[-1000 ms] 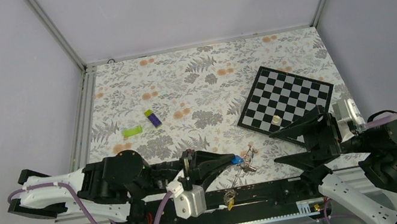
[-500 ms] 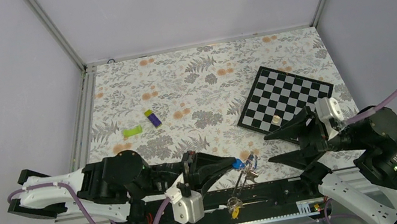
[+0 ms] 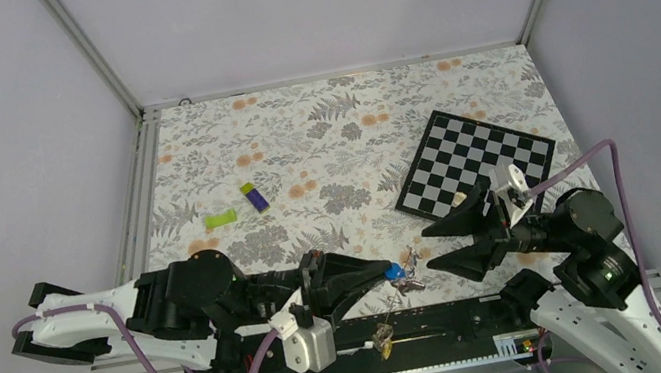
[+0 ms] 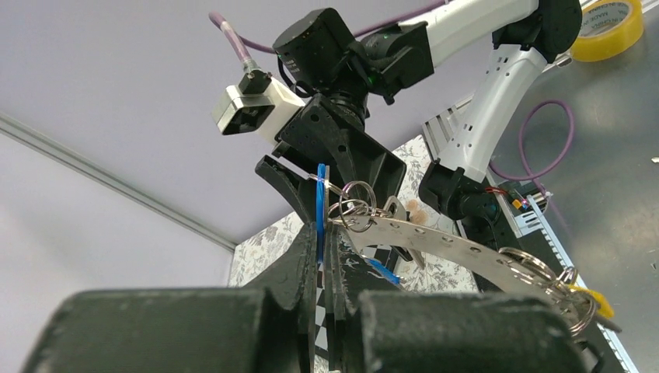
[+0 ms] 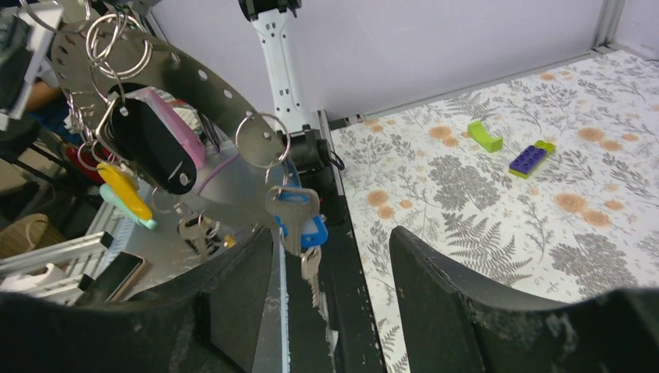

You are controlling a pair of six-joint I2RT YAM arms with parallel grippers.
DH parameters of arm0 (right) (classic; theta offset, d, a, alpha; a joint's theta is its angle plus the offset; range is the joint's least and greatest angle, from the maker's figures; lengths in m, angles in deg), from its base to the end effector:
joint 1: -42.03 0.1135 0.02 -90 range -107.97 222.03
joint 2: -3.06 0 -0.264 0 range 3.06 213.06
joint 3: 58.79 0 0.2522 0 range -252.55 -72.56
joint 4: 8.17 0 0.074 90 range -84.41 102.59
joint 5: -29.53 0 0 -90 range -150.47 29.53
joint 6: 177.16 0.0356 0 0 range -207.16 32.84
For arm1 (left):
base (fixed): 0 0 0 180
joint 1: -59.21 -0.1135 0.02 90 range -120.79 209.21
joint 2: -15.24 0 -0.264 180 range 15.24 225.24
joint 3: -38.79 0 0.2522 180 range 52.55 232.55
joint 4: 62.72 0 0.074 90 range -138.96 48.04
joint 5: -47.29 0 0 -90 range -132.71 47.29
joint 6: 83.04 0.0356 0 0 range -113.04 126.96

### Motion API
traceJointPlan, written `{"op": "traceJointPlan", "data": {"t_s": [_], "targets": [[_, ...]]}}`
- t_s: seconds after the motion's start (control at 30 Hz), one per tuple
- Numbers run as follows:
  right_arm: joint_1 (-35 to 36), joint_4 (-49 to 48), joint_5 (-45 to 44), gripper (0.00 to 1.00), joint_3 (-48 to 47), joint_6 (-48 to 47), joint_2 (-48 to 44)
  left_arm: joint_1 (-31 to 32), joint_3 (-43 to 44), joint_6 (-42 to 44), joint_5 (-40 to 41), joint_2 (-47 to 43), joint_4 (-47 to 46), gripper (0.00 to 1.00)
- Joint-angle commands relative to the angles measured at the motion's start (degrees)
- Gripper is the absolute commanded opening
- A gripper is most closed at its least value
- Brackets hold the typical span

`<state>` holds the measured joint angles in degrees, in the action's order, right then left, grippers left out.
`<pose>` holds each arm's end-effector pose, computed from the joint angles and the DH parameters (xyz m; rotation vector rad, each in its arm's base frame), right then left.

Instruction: Remove the keys from the keyring

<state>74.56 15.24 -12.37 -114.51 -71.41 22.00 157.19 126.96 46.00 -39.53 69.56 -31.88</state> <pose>0.0426 0.0586 0.3728 -0.9441 1.2151 1.2391 -0.0237 -0.1833 0.4742 1.4430 0.6174 -0.7756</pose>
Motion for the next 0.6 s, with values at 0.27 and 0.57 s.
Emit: {"op": "traceJointPlan", "data": {"t_s": [0.27,0.57], "targets": [[0.1,-19.2,1.9,0.70,5.4,14.2,-2.1,0.3,-0.4,1.1,-0.1,-1.1,-8.1,0.00],[0.1,-27.5,4.6,0.73,9.0,20.6,-0.6,0.3,-0.5,1.5,0.2,-0.8,-8.7,0.00]]}}
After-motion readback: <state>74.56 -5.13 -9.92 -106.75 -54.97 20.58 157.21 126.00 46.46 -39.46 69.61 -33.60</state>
